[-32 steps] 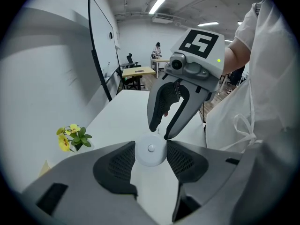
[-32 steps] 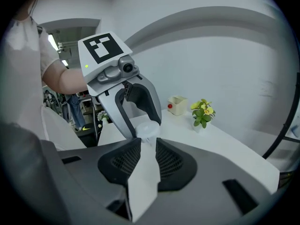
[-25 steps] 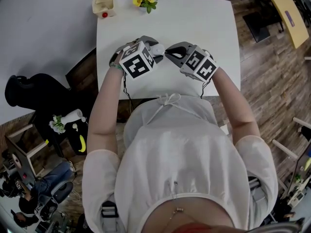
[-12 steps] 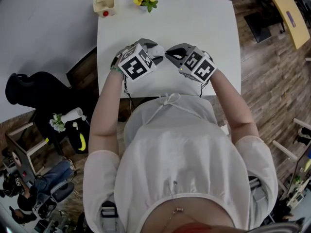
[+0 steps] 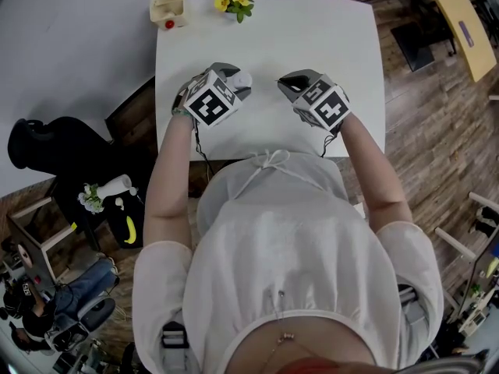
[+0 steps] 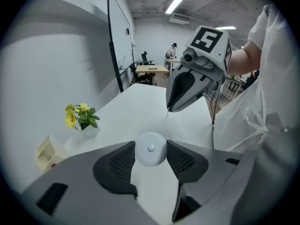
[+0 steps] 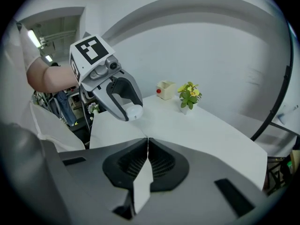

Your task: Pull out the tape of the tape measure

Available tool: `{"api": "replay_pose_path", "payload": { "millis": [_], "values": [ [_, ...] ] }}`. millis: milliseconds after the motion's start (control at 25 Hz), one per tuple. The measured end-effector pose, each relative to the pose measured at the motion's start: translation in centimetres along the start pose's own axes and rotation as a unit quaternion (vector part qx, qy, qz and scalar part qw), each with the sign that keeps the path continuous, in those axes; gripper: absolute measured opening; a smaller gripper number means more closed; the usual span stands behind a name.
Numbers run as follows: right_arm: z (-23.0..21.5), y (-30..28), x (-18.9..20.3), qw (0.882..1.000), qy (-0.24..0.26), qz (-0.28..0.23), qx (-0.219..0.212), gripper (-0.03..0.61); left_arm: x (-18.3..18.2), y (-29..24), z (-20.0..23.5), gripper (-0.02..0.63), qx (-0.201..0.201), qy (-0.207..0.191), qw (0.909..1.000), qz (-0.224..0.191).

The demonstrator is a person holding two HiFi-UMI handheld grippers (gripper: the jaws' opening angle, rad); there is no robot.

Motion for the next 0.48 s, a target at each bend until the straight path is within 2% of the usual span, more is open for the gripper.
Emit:
{"api": "replay_pose_path", "payload": {
  "millis": [240, 480],
  "values": [
    [-0.2, 0.1, 0.1, 1.000, -0.022, -0.002, 0.020, 0.012, 0.3, -0.3, 0.6, 0.227, -0.005, 0.033, 0.9991, -0.025],
    [-1.6, 0.5, 1.6, 0.995, -0.055, 0.030, 0.078, 0.012, 2.3, 0.1, 1.5, 0.227, -0.040, 0.043, 0.9983, -0.006]
  ]
}}
Point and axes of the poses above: the fingertips, and each gripper's own axes: y backward along the fingers, z to its left, x out of its underside, the point moved 8 cm from there along y, backward along the fingers, and after that the axes turned 8 degrees about -z, right-handed, at the moved point
